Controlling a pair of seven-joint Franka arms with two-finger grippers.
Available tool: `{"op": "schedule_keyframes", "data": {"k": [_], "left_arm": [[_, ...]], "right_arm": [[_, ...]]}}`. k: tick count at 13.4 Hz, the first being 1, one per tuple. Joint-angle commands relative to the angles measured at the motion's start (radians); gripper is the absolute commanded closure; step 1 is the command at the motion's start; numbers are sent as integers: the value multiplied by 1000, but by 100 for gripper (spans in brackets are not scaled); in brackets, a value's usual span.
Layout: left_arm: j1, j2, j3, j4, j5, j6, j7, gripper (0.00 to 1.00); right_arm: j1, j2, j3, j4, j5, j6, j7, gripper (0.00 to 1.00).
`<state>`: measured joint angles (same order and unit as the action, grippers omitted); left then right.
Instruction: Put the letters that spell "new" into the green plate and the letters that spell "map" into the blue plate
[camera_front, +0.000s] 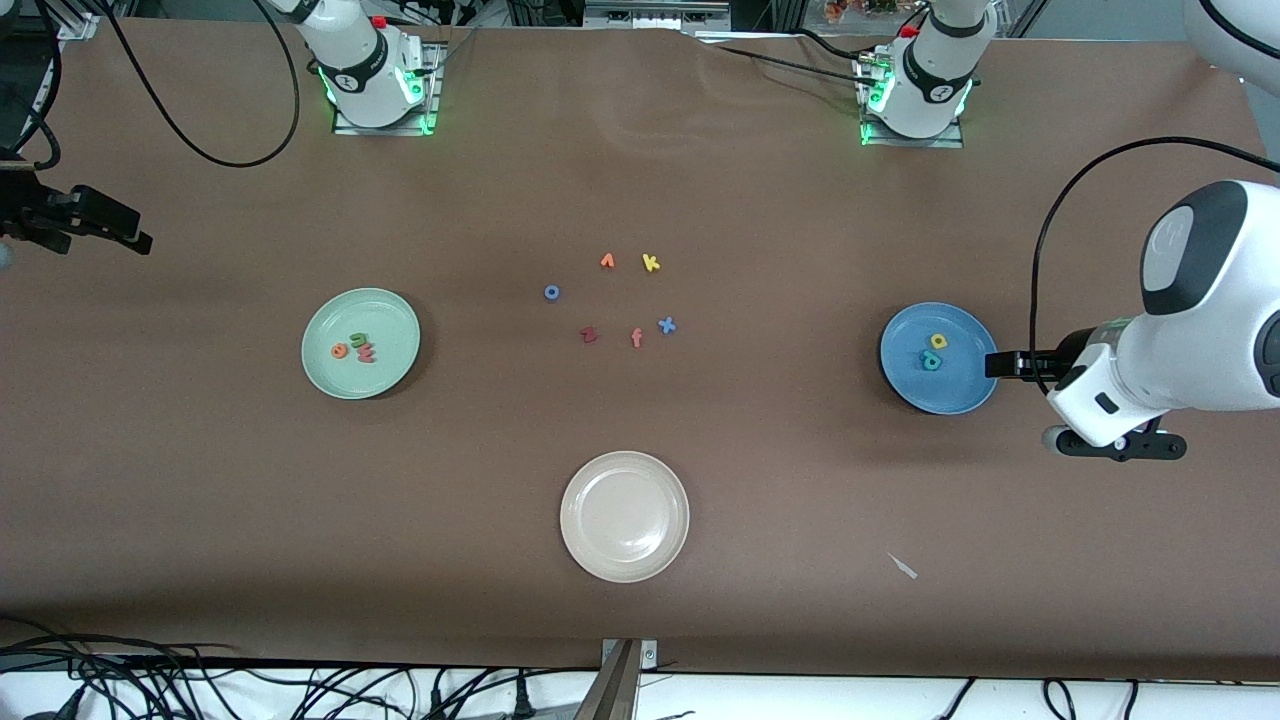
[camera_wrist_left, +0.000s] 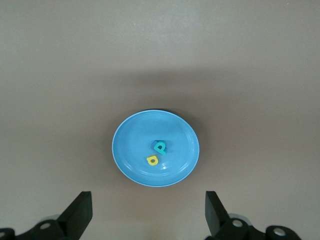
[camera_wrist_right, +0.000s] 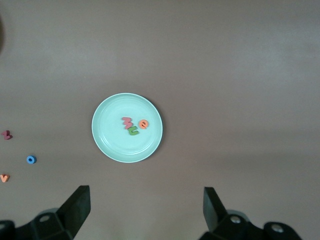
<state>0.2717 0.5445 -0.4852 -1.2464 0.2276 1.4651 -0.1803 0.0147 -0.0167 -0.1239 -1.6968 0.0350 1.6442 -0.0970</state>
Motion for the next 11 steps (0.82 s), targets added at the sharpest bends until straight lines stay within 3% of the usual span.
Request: {"op": "schedule_keyframes", "data": {"k": [1,2,5,7,11], "left_arm": [[-113,-64,213,2,-138,-23,99,1],[-147,-75,282,1,-198,-20,111,1],[-190,-97,332,-19,-238,-8,111,1],[-235,-106,417,-30,-313,3,113,1],[-241,-222,430,-250,-329,193,116,1]], "right_arm": [[-7,12,1,28,17,-18,-1,0],[-7,11,1,28,17,-20,-1,0],[-7,11,1,28,16,-20,-3,0],[-7,11,1,28,16,-20,-3,0],[-7,11,1,26,16,-20,-3,0]]}}
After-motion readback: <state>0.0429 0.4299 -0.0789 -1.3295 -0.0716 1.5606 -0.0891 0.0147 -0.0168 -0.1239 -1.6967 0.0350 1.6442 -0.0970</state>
